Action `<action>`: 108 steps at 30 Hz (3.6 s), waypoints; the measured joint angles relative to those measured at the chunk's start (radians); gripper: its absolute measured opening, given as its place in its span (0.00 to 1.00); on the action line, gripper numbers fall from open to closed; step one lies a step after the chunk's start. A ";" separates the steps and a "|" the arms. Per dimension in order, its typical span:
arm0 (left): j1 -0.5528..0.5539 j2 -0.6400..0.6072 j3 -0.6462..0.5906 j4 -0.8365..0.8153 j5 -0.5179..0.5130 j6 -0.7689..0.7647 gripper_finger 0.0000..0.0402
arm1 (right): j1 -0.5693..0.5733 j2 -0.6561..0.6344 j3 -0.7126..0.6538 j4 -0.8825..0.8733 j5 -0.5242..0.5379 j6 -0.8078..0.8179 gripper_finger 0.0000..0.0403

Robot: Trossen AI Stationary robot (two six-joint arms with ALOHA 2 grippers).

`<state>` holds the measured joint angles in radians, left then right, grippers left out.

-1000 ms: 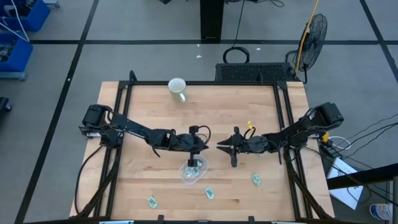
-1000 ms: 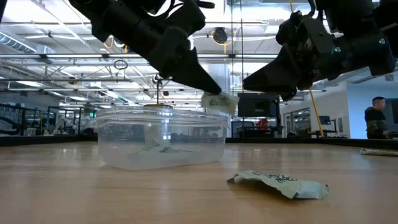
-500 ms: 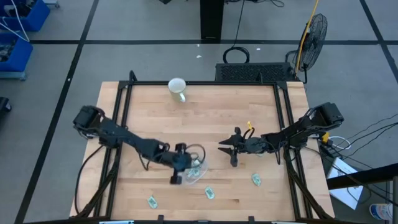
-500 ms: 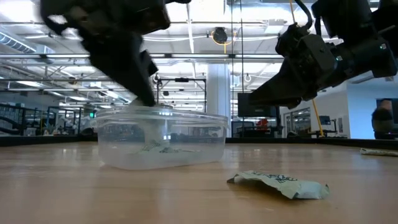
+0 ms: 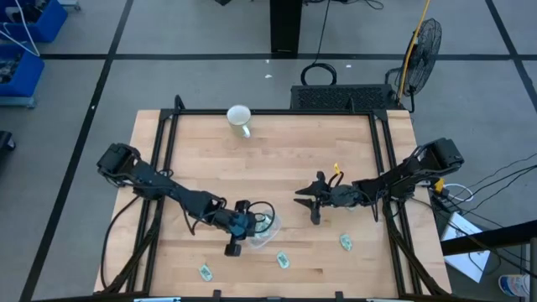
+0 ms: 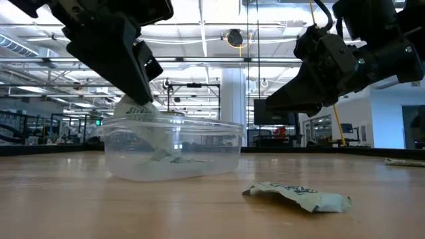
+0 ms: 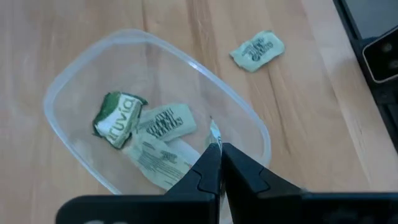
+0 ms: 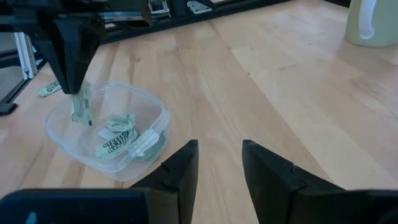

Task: Pick and place Stevia / Truvia into bins
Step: Put the light green stevia packet into the transparent bin

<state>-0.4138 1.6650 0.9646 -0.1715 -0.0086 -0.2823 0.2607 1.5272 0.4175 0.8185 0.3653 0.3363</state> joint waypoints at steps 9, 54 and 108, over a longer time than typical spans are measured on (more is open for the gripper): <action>0.000 0.000 0.000 -0.014 -0.027 -0.009 0.05 | 0.000 0.000 0.000 -0.001 0.000 0.000 0.29; 0.100 -0.004 0.000 0.121 -0.245 0.140 0.32 | 0.070 -0.320 0.082 -0.799 0.157 0.220 0.29; 0.137 -0.004 0.000 0.085 -0.244 0.111 0.32 | 0.069 -0.341 0.082 -1.415 -0.108 0.663 0.29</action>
<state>-0.2764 1.6611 0.9642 -0.0860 -0.2527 -0.1711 0.3294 1.1866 0.4992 -0.5961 0.2571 0.9990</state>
